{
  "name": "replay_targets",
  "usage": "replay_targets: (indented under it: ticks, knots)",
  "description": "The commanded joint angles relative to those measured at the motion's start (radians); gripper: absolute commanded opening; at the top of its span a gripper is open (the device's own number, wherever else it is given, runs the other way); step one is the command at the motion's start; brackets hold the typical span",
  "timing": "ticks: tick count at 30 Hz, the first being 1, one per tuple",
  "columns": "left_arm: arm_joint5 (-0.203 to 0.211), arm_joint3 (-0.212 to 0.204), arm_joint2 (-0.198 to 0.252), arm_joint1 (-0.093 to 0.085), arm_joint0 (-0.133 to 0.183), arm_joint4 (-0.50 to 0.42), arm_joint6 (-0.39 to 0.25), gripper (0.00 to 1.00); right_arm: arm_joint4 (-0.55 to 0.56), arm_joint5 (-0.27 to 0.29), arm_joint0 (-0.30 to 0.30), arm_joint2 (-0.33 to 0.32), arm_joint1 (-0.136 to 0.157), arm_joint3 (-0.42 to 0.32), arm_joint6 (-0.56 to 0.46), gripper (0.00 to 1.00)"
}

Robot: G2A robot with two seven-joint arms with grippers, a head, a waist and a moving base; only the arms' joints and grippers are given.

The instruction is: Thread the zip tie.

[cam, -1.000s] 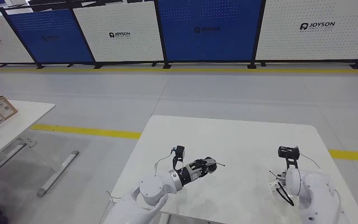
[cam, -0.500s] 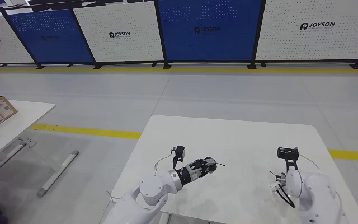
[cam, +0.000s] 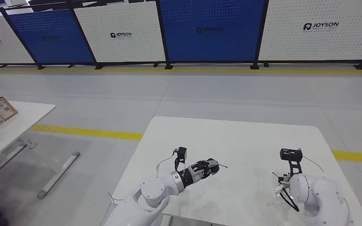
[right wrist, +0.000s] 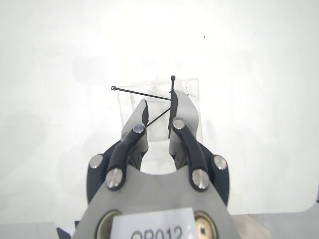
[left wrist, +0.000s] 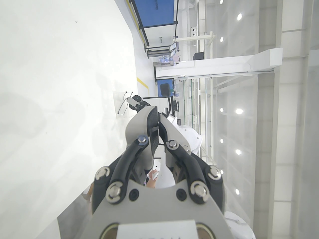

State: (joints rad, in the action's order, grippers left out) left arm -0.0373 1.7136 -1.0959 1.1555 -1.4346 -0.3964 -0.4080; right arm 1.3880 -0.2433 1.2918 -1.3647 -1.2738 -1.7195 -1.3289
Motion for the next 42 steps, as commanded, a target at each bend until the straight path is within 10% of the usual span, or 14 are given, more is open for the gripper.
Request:
replay_targets:
  ticks: [1,14,16,31,34,42]
  knots:
    - [0.0,0.0,0.0,0.0,0.0,0.0,0.0,0.0,-0.006,0.003,0.018,-0.011,0.001,-0.023,0.011,0.24]
    - [0.0,0.0,0.0,0.0,0.0,0.0,0.0,0.0,-0.053,0.03,0.084,-0.06,0.003,-0.096,0.087,0.41]
    - [0.0,0.0,0.0,0.0,0.0,0.0,0.0,0.0,-0.072,0.035,0.097,-0.071,0.004,-0.109,0.107,1.0]
    - [0.0,0.0,0.0,0.0,0.0,0.0,0.0,0.0,-0.089,0.071,0.125,-0.084,0.006,-0.118,0.164,1.0]
    - [0.0,0.0,0.0,0.0,0.0,0.0,0.0,0.0,-0.08,0.07,0.129,-0.08,0.006,-0.125,0.158,0.5]
    - [0.0,0.0,0.0,0.0,0.0,0.0,0.0,0.0,-0.078,0.07,0.134,-0.081,0.007,-0.139,0.146,0.36]
